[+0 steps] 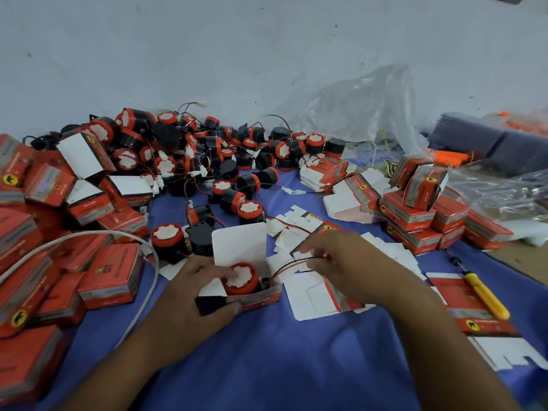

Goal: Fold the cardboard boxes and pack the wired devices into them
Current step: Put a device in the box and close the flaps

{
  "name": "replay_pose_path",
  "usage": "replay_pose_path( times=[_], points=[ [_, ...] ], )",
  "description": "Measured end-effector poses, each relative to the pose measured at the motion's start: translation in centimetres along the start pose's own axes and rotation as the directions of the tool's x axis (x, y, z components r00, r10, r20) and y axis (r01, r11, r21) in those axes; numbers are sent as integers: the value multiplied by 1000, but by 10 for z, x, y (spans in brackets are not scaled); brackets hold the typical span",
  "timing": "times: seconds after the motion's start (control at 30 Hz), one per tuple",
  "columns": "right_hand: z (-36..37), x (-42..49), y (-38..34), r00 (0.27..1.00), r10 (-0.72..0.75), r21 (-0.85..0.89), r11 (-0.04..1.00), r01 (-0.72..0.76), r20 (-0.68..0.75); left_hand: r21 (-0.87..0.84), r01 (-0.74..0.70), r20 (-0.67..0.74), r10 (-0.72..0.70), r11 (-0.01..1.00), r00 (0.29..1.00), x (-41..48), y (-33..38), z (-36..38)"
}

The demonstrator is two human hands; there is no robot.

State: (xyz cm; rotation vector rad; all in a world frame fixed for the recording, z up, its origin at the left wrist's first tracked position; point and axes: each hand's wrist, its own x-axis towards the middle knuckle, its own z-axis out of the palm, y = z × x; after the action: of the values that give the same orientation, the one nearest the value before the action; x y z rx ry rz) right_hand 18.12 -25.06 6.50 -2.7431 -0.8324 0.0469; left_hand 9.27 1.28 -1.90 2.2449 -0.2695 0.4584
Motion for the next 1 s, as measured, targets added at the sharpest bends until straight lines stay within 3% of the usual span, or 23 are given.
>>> replay_pose_path(
  times=[0.13,0.3,0.47,0.57,0.67,0.77,0.9,0.97,1.0],
  points=[
    [-3,0,-6,997,-8,34,999,10,-71,3,-9,8,9,1000,1000,0,3,-1],
    [2,5,-35,971,-200,-219,961,168,-131,9,-26,33,26,1000,999,-2,1,3],
    [30,13,-76,945,-324,-201,923,327,47,26,-74,18,73,997,997,-1,1,7],
    [25,15,-70,937,-349,-23,937,349,21,-15,-56,-16,56,998,998,-1,0,6],
    [10,8,-56,939,-300,304,890,339,-168,-32,-38,-27,37,999,999,-2,0,6],
    [9,6,-46,960,-103,719,643,264,-261,-27,-50,-42,49,998,998,-2,-1,6],
    [22,14,-40,951,-18,881,372,293,-309,-9,-48,-33,48,999,998,-2,-5,7],
    [30,16,-37,956,11,877,402,263,-292,-7,-43,-31,43,999,999,-1,-6,8],
    [33,17,-36,953,32,823,512,245,-303,-9,-41,-32,41,999,999,-1,-6,8]
  ],
)
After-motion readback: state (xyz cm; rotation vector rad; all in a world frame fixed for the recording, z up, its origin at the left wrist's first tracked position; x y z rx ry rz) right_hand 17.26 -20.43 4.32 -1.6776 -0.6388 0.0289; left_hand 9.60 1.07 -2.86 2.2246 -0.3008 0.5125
